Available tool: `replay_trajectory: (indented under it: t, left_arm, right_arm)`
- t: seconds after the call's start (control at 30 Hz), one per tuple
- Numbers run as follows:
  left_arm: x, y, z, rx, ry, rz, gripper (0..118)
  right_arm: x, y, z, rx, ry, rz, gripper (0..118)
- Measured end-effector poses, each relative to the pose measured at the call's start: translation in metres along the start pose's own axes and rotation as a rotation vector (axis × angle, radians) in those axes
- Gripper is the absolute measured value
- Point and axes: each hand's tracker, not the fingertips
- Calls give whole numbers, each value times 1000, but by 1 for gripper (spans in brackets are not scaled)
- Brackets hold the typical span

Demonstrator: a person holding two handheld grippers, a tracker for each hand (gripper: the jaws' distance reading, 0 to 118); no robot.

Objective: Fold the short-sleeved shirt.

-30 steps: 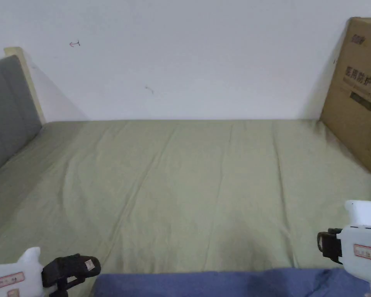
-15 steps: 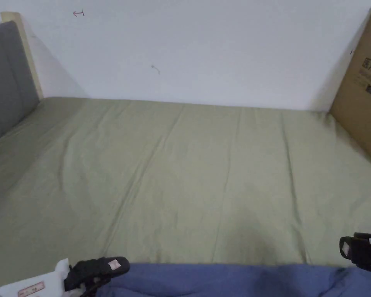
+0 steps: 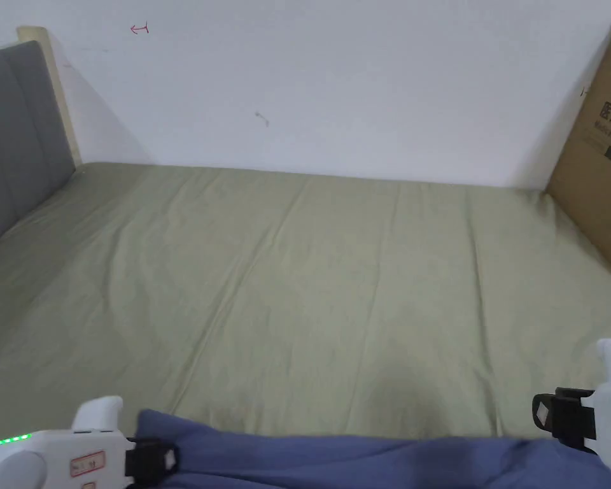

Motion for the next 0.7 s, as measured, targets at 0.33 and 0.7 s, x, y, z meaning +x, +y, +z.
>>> replay_trajectory:
  t: [0.33, 0.7]
  left_arm:
    - [71, 20, 59, 73, 36, -115, 9]
    - [213, 19, -87, -251, -315, -37, 112]
  right_arm:
    - [39, -11, 11, 36, 5, -73, 0]
    - [60, -24, 30, 38, 17, -101, 0]
